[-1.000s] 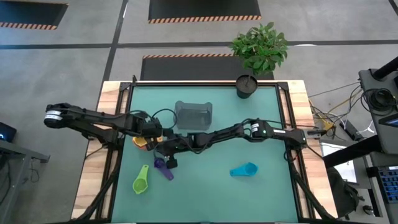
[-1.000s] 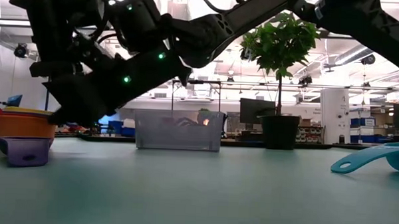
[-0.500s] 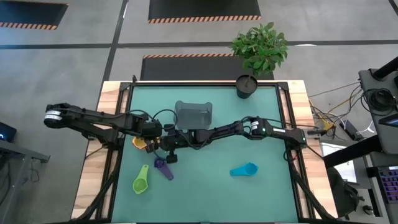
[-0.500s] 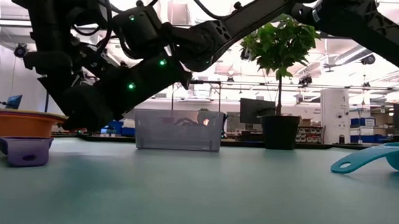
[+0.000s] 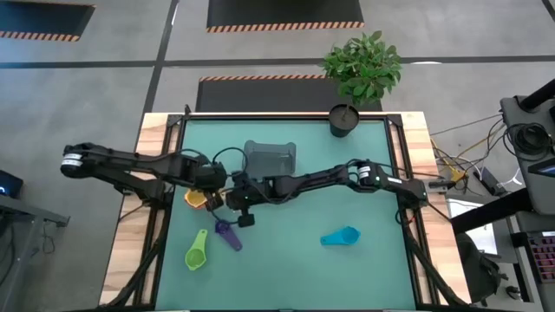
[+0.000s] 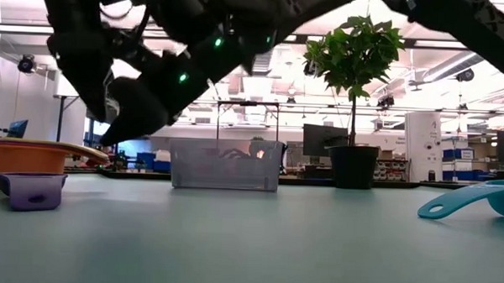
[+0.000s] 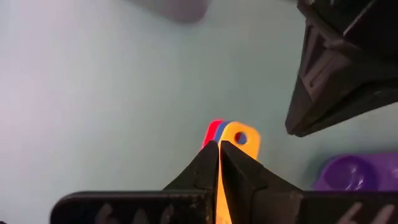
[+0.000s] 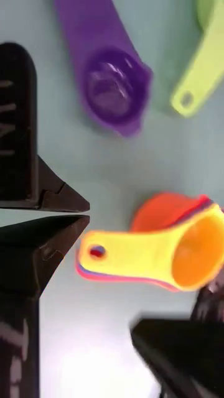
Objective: Nest measuring cups in basket
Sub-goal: Stack the green measuring cup into the yellow measuring cup
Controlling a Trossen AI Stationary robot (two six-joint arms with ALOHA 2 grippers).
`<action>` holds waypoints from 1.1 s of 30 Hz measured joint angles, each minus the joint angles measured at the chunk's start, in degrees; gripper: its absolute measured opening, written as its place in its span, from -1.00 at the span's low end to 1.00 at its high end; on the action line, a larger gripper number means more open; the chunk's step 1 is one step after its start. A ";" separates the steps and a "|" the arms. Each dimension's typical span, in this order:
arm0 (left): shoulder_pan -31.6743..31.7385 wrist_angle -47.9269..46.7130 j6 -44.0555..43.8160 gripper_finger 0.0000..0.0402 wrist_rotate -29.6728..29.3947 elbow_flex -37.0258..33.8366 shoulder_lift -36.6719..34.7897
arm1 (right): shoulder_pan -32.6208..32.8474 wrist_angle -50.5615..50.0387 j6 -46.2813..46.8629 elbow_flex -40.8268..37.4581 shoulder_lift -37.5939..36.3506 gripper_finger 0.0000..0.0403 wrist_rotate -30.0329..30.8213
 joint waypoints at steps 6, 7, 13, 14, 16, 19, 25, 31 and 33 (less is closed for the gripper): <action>-9.90 0.63 -7.35 -1.00 -8.94 2.01 -1.96 | 2.27 -11.54 -0.35 -0.52 -4.87 -0.96 0.03; -12.22 1.16 -9.16 -1.00 -10.86 2.22 -2.25 | 2.81 -13.34 -0.35 -0.64 -5.91 -0.96 0.01; -25.85 12.27 -12.77 -1.00 -24.83 2.50 -2.01 | 7.16 -21.92 1.38 -4.37 -11.99 -0.96 -0.26; -27.85 14.63 -12.15 -1.00 -27.63 2.50 -1.70 | 7.91 -23.48 1.99 -5.17 -13.27 -0.96 -0.38; -31.17 19.82 -10.23 -1.00 -32.80 2.50 -0.95 | 9.41 -26.79 3.42 -6.83 -16.20 -0.96 -0.65; -34.81 27.13 -5.42 -1.00 -37.58 2.50 0.58 | 11.73 -31.30 6.25 -10.66 -20.91 -0.96 -0.67; -37.12 35.86 4.98 -1.00 -38.04 2.48 3.97 | 16.14 -34.66 19.19 -20.13 -30.12 -0.96 -7.37; -37.08 35.85 9.86 -1.00 -38.11 4.11 5.50 | 18.73 -42.86 41.29 -26.93 -37.40 -0.96 -9.30; -37.08 35.83 11.53 -1.00 -38.10 4.67 5.74 | 19.41 -46.57 49.67 -28.31 -39.29 -0.95 -9.39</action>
